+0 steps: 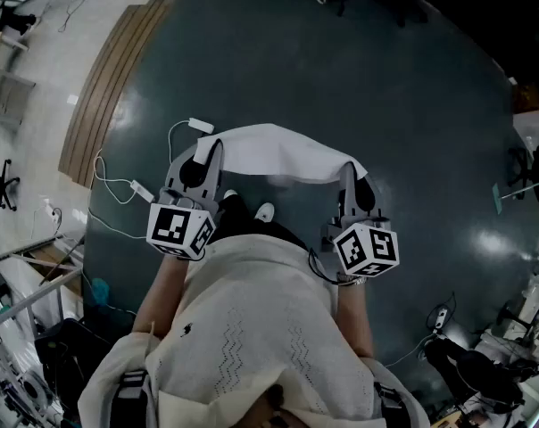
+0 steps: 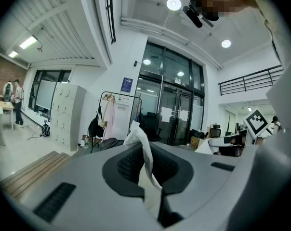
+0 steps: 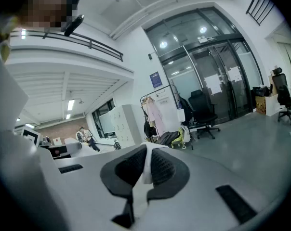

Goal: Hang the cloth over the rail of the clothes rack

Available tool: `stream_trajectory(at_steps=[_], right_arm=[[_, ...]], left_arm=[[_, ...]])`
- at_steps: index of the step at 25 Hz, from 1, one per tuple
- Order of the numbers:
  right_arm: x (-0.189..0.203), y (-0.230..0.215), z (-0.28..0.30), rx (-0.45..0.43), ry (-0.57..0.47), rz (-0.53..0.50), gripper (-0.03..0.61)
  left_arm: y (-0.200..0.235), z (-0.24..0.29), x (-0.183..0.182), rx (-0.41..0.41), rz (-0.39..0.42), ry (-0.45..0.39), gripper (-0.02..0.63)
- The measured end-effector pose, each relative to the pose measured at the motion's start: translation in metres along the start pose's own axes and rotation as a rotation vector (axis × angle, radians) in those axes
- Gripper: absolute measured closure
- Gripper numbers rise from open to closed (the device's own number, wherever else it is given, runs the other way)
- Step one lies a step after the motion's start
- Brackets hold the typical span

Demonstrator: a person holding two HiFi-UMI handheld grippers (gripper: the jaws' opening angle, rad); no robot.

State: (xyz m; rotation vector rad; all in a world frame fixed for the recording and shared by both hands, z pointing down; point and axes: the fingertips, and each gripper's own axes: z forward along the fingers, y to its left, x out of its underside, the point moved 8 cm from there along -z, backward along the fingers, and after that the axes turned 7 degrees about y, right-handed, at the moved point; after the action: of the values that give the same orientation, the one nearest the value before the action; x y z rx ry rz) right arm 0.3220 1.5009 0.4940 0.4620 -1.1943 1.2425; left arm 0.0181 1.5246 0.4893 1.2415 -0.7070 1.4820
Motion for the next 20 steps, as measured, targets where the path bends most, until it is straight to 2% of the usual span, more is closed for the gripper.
stream_trajectory(at_steps=[4, 10, 15, 20], right_arm=[[-0.002, -0.003, 0.007, 0.009, 0.011, -0.001, 0.557], [-0.007, -0.005, 0.052, 0.059, 0.025, 0.021, 0.557], [-0.029, 0.000, 0.128, 0.097, 0.059, 0.023, 0.557], [-0.071, 0.027, 0.218, 0.110, 0.048, 0.016, 0.557]], left_arm=[[0.010, 0.009, -0.002, -0.014, -0.018, 0.013, 0.589], [0.053, 0.052, -0.006, 0.007, -0.021, 0.029, 0.589], [0.109, 0.121, -0.023, 0.055, -0.022, 0.044, 0.589], [0.187, 0.189, -0.062, 0.088, -0.029, 0.023, 0.589]])
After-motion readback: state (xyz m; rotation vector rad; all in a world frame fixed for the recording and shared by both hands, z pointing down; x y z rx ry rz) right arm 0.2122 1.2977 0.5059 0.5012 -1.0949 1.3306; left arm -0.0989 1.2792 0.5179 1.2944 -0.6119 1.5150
